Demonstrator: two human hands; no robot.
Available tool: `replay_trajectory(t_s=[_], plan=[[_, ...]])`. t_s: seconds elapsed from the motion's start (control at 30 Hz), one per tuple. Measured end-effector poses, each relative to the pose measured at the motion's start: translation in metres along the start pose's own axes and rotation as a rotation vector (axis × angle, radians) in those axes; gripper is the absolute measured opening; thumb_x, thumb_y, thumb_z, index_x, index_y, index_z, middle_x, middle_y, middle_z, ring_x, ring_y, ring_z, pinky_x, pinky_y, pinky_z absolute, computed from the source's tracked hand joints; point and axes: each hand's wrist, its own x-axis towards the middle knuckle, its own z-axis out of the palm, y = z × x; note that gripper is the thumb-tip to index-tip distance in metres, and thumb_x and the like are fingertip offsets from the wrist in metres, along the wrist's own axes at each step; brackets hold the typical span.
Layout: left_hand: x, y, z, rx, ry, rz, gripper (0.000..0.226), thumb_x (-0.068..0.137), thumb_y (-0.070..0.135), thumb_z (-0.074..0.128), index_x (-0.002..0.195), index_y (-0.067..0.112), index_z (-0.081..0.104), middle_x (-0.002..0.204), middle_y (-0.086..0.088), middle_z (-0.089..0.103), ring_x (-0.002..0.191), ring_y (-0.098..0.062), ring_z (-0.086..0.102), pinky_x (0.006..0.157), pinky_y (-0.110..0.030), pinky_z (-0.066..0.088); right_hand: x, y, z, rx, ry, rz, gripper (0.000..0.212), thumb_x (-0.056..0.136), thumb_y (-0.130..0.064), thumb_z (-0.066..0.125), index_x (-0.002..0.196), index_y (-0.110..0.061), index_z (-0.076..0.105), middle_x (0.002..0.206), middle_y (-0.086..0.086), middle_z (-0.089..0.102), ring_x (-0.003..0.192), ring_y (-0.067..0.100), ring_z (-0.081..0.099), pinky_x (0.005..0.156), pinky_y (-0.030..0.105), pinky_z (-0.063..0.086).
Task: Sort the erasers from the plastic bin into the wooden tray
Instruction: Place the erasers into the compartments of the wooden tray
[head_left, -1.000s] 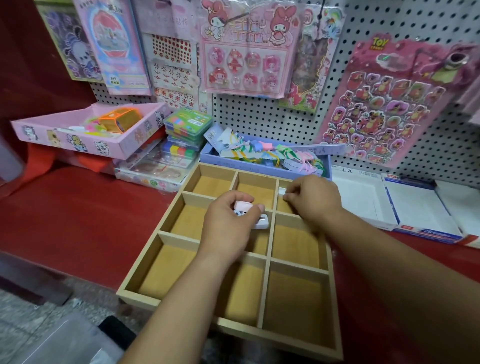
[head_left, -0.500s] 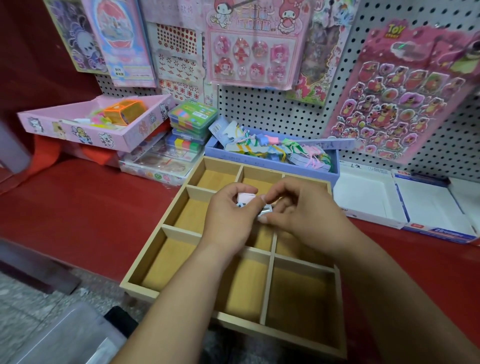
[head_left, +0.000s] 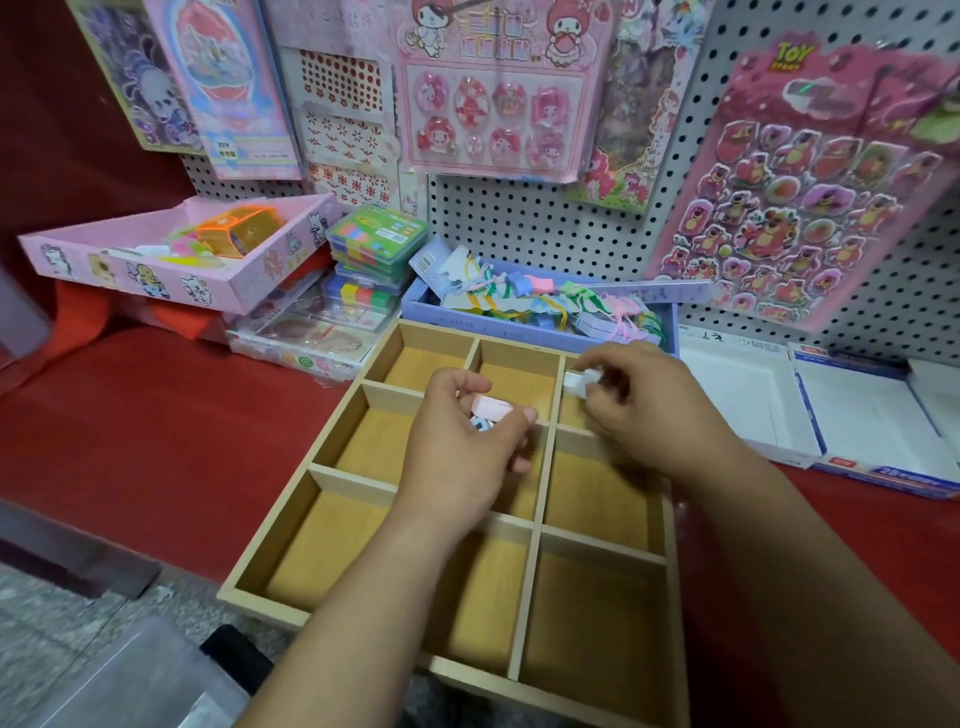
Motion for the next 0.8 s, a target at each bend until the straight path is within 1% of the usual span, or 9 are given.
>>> replay_trajectory(t_s=[0.03, 0.13, 0.23, 0.3, 0.43, 0.53, 0.6, 0.7, 0.8], plan=[[0.0, -0.002, -0.001, 0.044, 0.003, 0.006, 0.035, 0.087, 0.016, 0.079, 0.105, 0.02, 0.049, 0.097, -0.012, 0.069, 0.054, -0.015, 0.06, 0.052, -0.027, 0.05, 0.001, 0.004, 0.001, -0.035, -0.003, 0.015, 0.02, 0.089, -0.017, 0.065, 0.102, -0.031, 0.067, 0.087, -0.008, 0.058, 0.077, 0.006, 0.056, 0.07, 0.028, 0.042], [0.002, -0.004, -0.004, 0.14, 0.015, 0.038, 0.036, 0.081, 0.027, 0.084, 0.099, 0.024, 0.053, 0.091, -0.012, 0.071, 0.059, -0.015, 0.055, 0.055, -0.032, 0.045, 0.004, 0.01, 0.004, -0.145, -0.051, 0.04, 0.011, 0.09, -0.021, 0.067, 0.094, -0.03, 0.062, 0.081, -0.012, 0.061, 0.078, 0.011, 0.057, 0.069, 0.031, 0.048], [0.001, -0.002, -0.005, 0.131, 0.014, 0.053, 0.029, 0.082, 0.023, 0.084, 0.101, 0.024, 0.062, 0.089, -0.01, 0.07, 0.057, -0.014, 0.053, 0.055, -0.033, 0.046, 0.009, 0.012, 0.008, -0.219, -0.076, 0.059, 0.008, 0.092, -0.023, 0.068, 0.088, -0.029, 0.065, 0.086, -0.011, 0.065, 0.085, 0.015, 0.059, 0.074, 0.034, 0.051], [-0.001, -0.001, -0.005, 0.123, -0.007, 0.053, 0.027, 0.084, 0.019, 0.082, 0.104, 0.025, 0.066, 0.089, -0.01, 0.07, 0.054, -0.014, 0.052, 0.053, -0.031, 0.047, 0.011, 0.015, 0.011, -0.253, -0.063, 0.067, 0.01, 0.092, -0.023, 0.069, 0.084, -0.029, 0.068, 0.088, -0.011, 0.067, 0.089, 0.016, 0.06, 0.078, 0.035, 0.051], [-0.002, -0.004, -0.004, 0.157, -0.041, 0.042, 0.032, 0.087, 0.015, 0.079, 0.114, 0.029, 0.069, 0.09, -0.005, 0.07, 0.051, -0.007, 0.054, 0.048, -0.02, 0.046, 0.014, 0.013, 0.014, -0.275, -0.043, 0.092, 0.005, 0.093, -0.032, 0.07, 0.089, -0.03, 0.067, 0.087, -0.012, 0.065, 0.09, 0.017, 0.059, 0.082, 0.035, 0.048], [-0.001, -0.006, -0.003, 0.198, -0.034, 0.046, 0.035, 0.089, 0.017, 0.077, 0.119, 0.03, 0.068, 0.089, 0.002, 0.067, 0.055, -0.01, 0.057, 0.047, -0.018, 0.045, 0.014, 0.012, 0.015, -0.301, -0.038, 0.102, 0.012, 0.091, -0.038, 0.071, 0.092, -0.029, 0.063, 0.088, -0.009, 0.067, 0.088, 0.018, 0.059, 0.077, 0.035, 0.049], [0.0, -0.008, -0.003, 0.218, -0.029, 0.041, 0.039, 0.089, 0.018, 0.077, 0.122, 0.031, 0.063, 0.093, 0.001, 0.068, 0.056, -0.01, 0.057, 0.047, -0.018, 0.045, 0.015, 0.012, 0.015, -0.318, -0.04, 0.108, 0.009, 0.092, -0.036, 0.07, 0.09, -0.028, 0.066, 0.088, -0.008, 0.068, 0.087, 0.018, 0.059, 0.074, 0.034, 0.048], [0.002, -0.011, -0.004, 0.24, -0.008, 0.038, 0.035, 0.087, 0.02, 0.079, 0.112, 0.028, 0.056, 0.092, -0.001, 0.069, 0.054, -0.011, 0.058, 0.046, -0.022, 0.044, 0.016, 0.011, 0.017, -0.355, -0.039, 0.117, 0.007, 0.093, -0.035, 0.069, 0.09, -0.03, 0.072, 0.093, -0.008, 0.07, 0.089, 0.018, 0.059, 0.077, 0.033, 0.048], [0.001, -0.01, -0.004, 0.225, -0.02, 0.045, 0.028, 0.086, 0.02, 0.08, 0.102, 0.026, 0.057, 0.087, -0.002, 0.071, 0.05, -0.016, 0.056, 0.046, -0.027, 0.044, 0.018, 0.011, 0.02, -0.352, -0.021, 0.14, 0.008, 0.092, -0.036, 0.071, 0.091, -0.031, 0.076, 0.096, -0.006, 0.071, 0.092, 0.018, 0.06, 0.084, 0.037, 0.051]])
